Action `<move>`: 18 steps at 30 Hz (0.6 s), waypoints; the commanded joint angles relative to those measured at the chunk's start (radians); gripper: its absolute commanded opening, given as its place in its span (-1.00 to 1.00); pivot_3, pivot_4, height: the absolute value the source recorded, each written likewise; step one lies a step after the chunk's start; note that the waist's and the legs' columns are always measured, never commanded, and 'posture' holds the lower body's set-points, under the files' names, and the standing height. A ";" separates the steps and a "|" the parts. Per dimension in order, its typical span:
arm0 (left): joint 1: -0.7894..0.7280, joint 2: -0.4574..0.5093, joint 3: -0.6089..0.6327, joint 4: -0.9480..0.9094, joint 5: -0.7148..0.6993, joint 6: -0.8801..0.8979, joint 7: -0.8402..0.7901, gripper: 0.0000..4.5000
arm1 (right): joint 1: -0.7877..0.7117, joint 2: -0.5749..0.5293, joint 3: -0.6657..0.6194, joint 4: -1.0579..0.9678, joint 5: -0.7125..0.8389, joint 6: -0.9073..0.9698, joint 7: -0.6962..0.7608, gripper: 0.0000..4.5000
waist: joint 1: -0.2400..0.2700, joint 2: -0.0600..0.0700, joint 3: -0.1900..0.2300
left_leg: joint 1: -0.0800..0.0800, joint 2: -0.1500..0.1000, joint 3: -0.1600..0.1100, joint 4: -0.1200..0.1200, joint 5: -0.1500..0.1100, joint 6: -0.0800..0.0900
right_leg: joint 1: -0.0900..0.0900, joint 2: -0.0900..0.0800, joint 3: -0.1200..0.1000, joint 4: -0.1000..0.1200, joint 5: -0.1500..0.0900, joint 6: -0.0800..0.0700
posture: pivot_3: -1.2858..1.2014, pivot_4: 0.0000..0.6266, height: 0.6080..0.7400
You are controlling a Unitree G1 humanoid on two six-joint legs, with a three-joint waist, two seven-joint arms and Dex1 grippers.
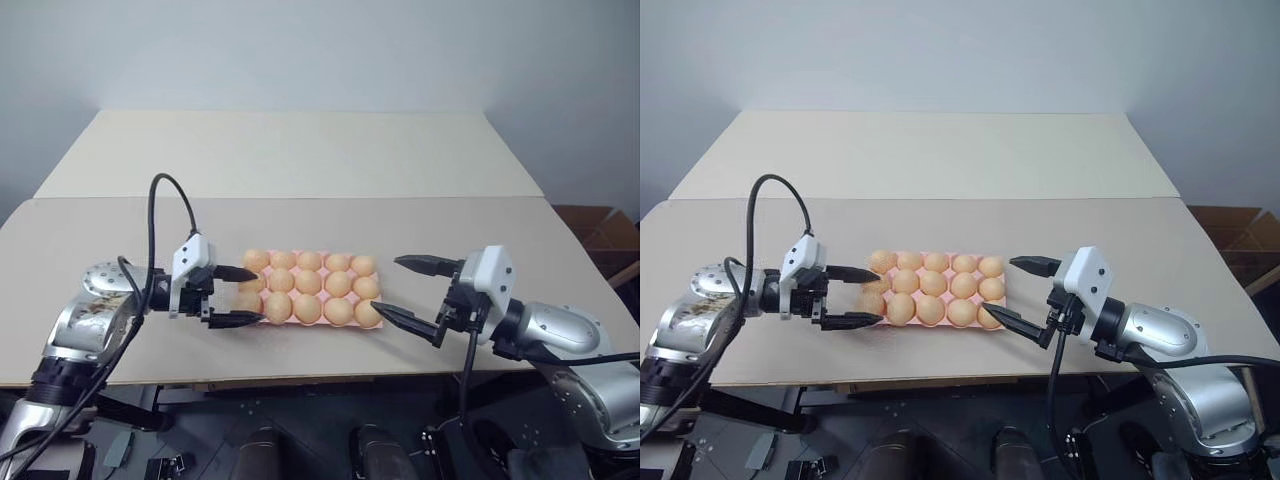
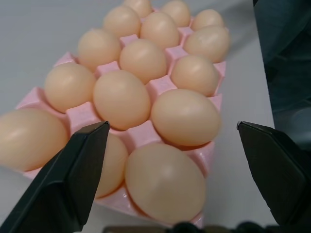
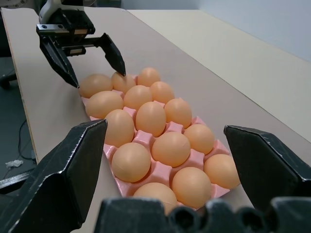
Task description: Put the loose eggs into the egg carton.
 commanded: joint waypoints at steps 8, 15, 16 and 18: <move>0.129 0.139 0.304 0.000 -0.111 -0.011 -0.028 0.98 | -0.040 -0.096 -0.125 0.078 0.049 -0.017 0.110 1.00 | -0.005 0.000 0.000 | 0.001 0.000 0.001 0.000 0.000 0.000 | 0.000 -0.001 0.001 0.000 0.000 0.000 | 0.03 -0.52 1.00; 0.453 0.128 0.558 -0.186 -0.192 0.063 0.018 0.98 | -0.057 -0.152 -0.149 0.197 0.033 -0.035 0.199 1.00 | -0.009 0.000 0.000 | 0.002 0.002 0.002 -0.001 0.000 0.000 | -0.001 -0.001 0.000 0.000 -0.001 -0.002 | 0.03 -0.52 1.00; 0.485 0.116 0.582 -0.218 -0.205 0.075 0.034 0.98 | -0.056 -0.153 -0.149 0.203 0.031 -0.036 0.204 1.00 | -0.009 0.000 0.000 | 0.002 0.002 0.002 -0.001 0.000 0.000 | -0.001 -0.001 0.000 0.000 -0.001 -0.002 | 0.03 -0.52 1.00; 0.545 0.093 0.621 -0.276 -0.218 0.092 0.068 0.98 | -0.044 -0.156 -0.155 0.211 0.028 -0.040 0.217 1.00 | -0.005 0.000 0.000 | 0.002 0.002 0.002 -0.001 0.000 0.000 | -0.001 -0.001 0.000 0.001 -0.002 -0.003 | 0.03 -0.52 1.00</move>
